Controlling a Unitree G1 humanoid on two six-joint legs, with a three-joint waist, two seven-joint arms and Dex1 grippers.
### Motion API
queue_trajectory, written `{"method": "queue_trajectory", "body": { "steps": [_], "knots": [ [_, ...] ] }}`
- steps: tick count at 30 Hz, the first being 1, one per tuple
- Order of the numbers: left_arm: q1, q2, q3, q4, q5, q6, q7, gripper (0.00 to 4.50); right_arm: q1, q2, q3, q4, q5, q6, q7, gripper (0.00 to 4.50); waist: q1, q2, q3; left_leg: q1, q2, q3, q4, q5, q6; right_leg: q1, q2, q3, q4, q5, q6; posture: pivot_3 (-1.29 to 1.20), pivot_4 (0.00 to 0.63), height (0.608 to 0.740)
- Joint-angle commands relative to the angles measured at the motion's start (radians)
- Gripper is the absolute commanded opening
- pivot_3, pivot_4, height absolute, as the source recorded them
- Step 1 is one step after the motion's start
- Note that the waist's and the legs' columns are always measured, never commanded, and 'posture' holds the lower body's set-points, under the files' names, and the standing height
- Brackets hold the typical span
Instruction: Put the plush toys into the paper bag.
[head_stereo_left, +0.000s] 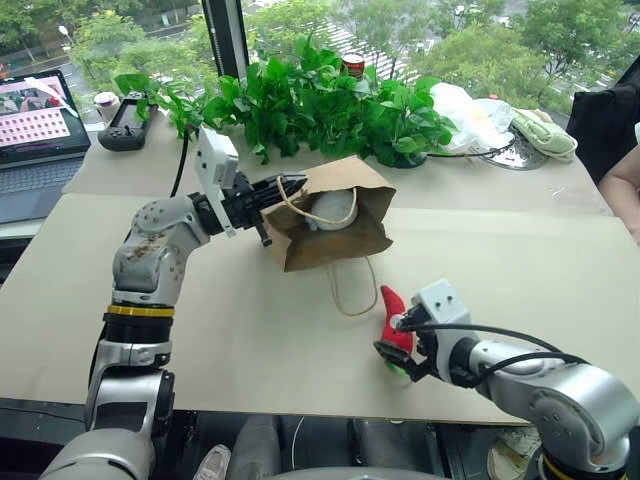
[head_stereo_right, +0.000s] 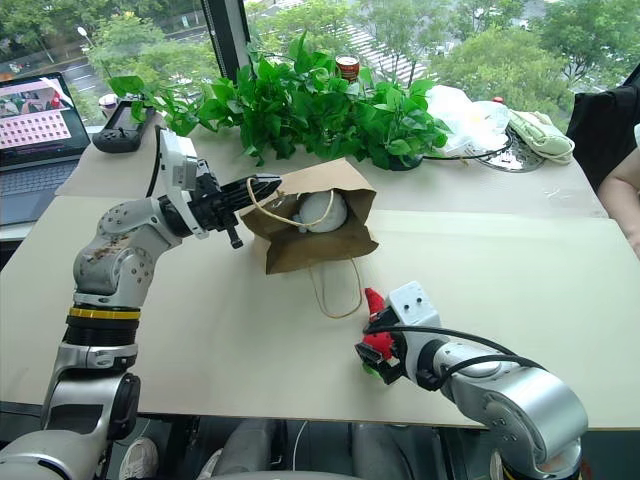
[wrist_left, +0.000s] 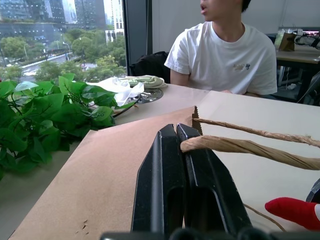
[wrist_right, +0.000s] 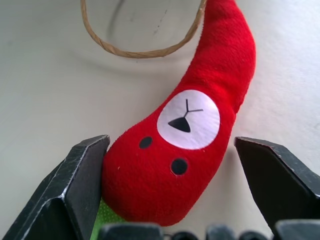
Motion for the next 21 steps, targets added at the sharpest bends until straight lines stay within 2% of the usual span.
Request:
{"method": "queue_trajectory", "body": {
  "steps": [1, 2, 3, 6, 7, 9, 13, 17, 21],
  "knots": [
    [-0.031, 0.001, 0.004, -0.013, -0.006, -0.003, -0.004, 0.0, -0.025, -0.004, 0.004, -0.015, -0.027, -0.002, 0.0, 3.39, 0.0, 0.0, 0.0, 0.0, 0.0, 0.0, 0.0, 0.0, 0.0, 0.0, 0.0, 0.0, 0.0, 0.0, 0.0, 0.0, 0.15, 0.717],
    [-0.031, 0.001, 0.004, -0.013, -0.005, -0.003, -0.004, 0.0, -0.028, -0.01, 0.004, -0.015, -0.03, -0.003, 0.007, 3.2, 0.0, 0.0, 0.0, 0.0, 0.0, 0.0, 0.0, 0.0, 0.0, 0.0, 0.0, 0.0, 0.0, 0.0, 0.0, 0.0, 0.15, 0.717],
    [-0.032, 0.001, 0.004, -0.013, -0.005, -0.004, -0.004, 0.0, -0.031, -0.015, 0.002, -0.015, -0.032, -0.003, 0.014, 2.74, 0.0, 0.0, 0.0, 0.0, 0.0, 0.0, 0.0, 0.0, 0.0, 0.0, 0.0, 0.0, 0.0, 0.0, 0.0, 0.0, 0.15, 0.717],
    [-0.031, 0.001, 0.004, -0.013, -0.004, -0.006, -0.004, 0.0, -0.03, -0.042, -0.014, -0.017, -0.029, -0.004, 0.045, 1.82, 0.001, 0.0, 0.0, 0.0, 0.0, 0.0, 0.0, 0.0, 0.0, 0.0, 0.0, 0.0, 0.0, 0.0, 0.0, 0.0, 0.15, 0.717],
    [-0.031, 0.001, 0.005, -0.014, -0.005, -0.005, -0.003, 0.0, -0.025, -0.06, -0.031, -0.021, -0.023, -0.011, 0.065, 1.31, 0.001, 0.0, 0.0, 0.0, 0.0, 0.0, 0.0, 0.0, 0.0, 0.0, 0.0, 0.0, 0.0, 0.0, 0.0, 0.0, 0.15, 0.717],
    [-0.031, 0.002, 0.006, -0.016, -0.005, -0.005, -0.003, 0.0, -0.031, -0.088, -0.092, -0.039, 0.01, -0.015, 0.127, 0.89, 0.002, 0.0, 0.0, 0.0, 0.0, 0.0, 0.0, 0.0, 0.0, 0.0, 0.0, 0.0, 0.0, 0.0, 0.0, 0.0, 0.15, 0.717],
    [-0.03, 0.003, 0.006, -0.018, -0.004, -0.004, -0.001, 0.0, -0.073, -0.119, -0.186, -0.051, 0.043, -0.036, 0.199, 0.89, 0.002, 0.0, 0.0, 0.0, 0.0, -0.001, 0.0, 0.0, 0.0, 0.001, 0.0, 0.0, 0.0, 0.0, 0.0, 0.0, 0.15, 0.717],
    [-0.026, 0.008, 0.011, -0.023, -0.007, 0.002, 0.002, 0.0, -0.214, -0.124, -0.285, -0.057, 0.104, -0.046, 0.27, 0.89, -0.003, 0.0, 0.0, 0.0, 0.0, -0.001, 0.0, 0.0, 0.0, 0.001, 0.0, 0.0, 0.0, 0.0, 0.0, 0.0, 0.15, 0.717],
    [-0.028, 0.009, 0.011, -0.024, -0.009, 0.006, 0.002, 0.0, -0.354, -0.066, -0.216, -0.031, 0.121, -0.006, 0.251, 0.89, -0.001, 0.0, 0.0, 0.001, 0.0, -0.002, 0.0, 0.0, 0.0, 0.002, 0.002, 0.0, 0.0, 0.0, 0.0, 0.0, 0.15, 0.717]
  ]
}}
